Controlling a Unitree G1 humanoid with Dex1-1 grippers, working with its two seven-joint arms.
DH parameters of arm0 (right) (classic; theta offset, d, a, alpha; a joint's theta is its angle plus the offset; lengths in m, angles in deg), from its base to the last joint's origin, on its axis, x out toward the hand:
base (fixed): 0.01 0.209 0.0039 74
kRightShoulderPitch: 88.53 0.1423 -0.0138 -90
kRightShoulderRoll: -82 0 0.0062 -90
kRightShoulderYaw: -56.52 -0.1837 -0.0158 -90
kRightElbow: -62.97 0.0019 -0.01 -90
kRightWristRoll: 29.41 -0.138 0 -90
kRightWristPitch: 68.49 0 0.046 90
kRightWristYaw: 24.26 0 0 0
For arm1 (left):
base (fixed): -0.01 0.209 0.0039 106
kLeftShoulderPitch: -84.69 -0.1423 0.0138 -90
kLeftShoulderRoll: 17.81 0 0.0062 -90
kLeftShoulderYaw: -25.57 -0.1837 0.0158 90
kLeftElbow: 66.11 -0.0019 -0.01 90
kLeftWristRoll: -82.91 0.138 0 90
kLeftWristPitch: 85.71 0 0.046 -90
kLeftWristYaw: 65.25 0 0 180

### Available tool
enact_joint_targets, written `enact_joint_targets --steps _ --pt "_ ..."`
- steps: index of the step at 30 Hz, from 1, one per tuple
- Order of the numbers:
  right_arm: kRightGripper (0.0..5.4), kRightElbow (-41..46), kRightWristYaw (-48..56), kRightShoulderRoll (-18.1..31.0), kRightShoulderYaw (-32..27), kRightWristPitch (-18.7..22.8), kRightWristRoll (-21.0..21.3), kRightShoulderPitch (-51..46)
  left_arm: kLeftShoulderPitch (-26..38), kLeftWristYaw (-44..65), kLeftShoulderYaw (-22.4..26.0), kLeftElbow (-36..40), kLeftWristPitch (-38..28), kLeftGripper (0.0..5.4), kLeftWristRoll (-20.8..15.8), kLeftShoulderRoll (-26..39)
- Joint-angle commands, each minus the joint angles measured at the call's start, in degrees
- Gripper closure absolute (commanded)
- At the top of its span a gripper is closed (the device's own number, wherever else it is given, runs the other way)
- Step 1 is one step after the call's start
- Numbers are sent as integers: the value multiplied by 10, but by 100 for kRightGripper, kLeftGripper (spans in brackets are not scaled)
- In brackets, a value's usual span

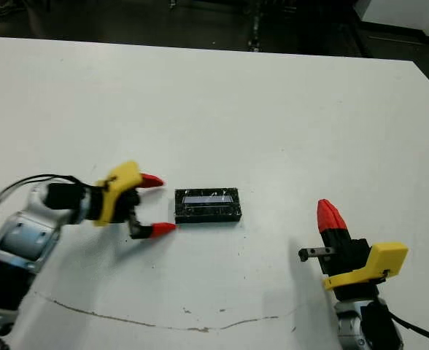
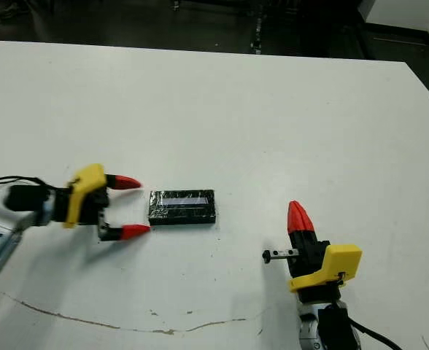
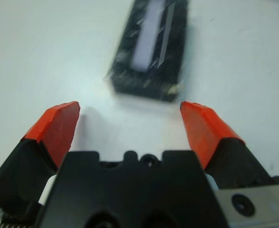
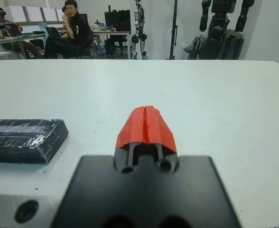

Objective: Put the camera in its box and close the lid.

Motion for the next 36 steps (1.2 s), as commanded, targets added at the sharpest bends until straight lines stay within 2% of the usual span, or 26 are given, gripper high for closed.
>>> enact_joint_targets --steps 1,9,11,13,16,19,23,27,31,34,36 --pt "540 1 -4 3 -1 6 1 -2 -20 -10 38 16 29 1 -23 20" --pt "540 -3 0 5 -2 3 -4 -1 -85 -68 145 63 65 1 -74 29" --pt "540 -3 -3 4 -3 5 0 -1 -122 -119 192 110 71 1 -95 1" --pt "540 -5 -5 3 -3 6 3 1 -164 -189 235 167 48 1 -114 -56" --pt "540 -8 -2 4 -3 4 -1 6 -210 -286 260 237 -5 18 -120 -146" --pt "540 -13 2 6 -7 -1 -5 13 -244 -349 245 270 -99 52 -95 -224" --pt "540 -21 7 8 -17 -7 -11 29 -271 -386 208 278 -189 118 -61 -279" --pt "540 -5 -1 7 -26 22 -25 47 -289 -404 173 262 -252 174 -57 -323" --pt "540 -4 -3 9 -36 23 -26 66 -303 -426 140 234 -282 239 -48 -357" --pt "540 2 -13 8 -40 33 -18 74 -310 -449 118 209 -321 280 -7 -372" --pt "540 6 -17 8 -41 39 -16 78 -309 -454 110 193 -338 314 5 -373"
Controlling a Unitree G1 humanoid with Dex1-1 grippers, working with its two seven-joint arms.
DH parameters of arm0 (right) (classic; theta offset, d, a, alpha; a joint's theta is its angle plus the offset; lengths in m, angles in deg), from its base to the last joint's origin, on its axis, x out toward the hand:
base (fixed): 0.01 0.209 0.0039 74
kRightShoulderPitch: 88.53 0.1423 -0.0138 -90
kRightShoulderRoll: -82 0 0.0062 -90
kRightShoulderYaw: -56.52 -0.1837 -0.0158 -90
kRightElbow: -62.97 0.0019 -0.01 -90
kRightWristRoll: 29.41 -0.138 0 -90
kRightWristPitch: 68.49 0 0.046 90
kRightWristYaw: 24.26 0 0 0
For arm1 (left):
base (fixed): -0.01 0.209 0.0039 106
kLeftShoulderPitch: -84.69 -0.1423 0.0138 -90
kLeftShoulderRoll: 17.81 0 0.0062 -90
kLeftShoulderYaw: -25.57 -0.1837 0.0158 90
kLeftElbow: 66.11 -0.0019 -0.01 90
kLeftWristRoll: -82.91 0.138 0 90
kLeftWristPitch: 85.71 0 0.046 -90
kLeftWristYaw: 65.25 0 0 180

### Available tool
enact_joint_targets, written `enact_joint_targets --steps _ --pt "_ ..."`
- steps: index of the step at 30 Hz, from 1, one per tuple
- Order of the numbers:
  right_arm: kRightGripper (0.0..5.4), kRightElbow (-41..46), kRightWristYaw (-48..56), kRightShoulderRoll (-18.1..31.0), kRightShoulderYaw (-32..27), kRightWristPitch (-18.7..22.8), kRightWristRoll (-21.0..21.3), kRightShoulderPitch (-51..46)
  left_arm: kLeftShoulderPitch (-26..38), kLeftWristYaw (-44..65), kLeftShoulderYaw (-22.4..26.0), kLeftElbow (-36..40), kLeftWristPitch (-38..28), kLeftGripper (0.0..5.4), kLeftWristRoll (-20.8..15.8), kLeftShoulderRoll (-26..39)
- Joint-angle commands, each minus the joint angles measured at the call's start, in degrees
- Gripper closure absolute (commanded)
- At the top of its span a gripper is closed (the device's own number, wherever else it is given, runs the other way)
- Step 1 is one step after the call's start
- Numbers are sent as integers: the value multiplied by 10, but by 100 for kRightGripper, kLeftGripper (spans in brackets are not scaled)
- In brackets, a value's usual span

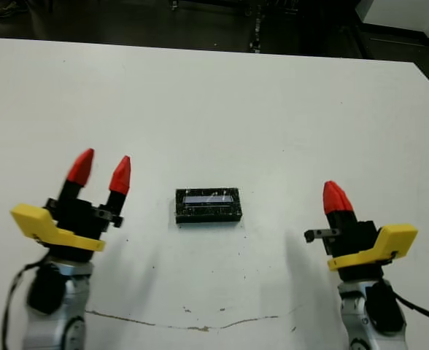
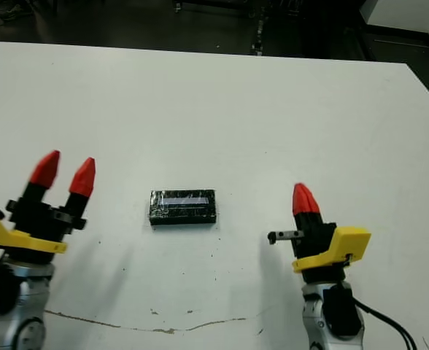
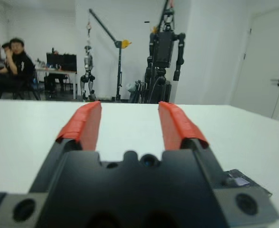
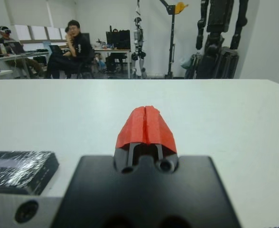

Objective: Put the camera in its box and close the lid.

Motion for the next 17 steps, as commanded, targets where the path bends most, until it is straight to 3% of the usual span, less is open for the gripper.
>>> enact_joint_targets --steps 1,14,17 --pt "540 7 -9 4 -6 15 1 6 -4 -11 -11 -28 -25 323 20 -1" --pt "540 6 -12 -4 1 24 -9 18 5 -34 -22 -44 -36 527 34 8" --pt "540 9 -14 -7 3 29 -11 16 5 -35 -23 -43 -35 538 33 10"
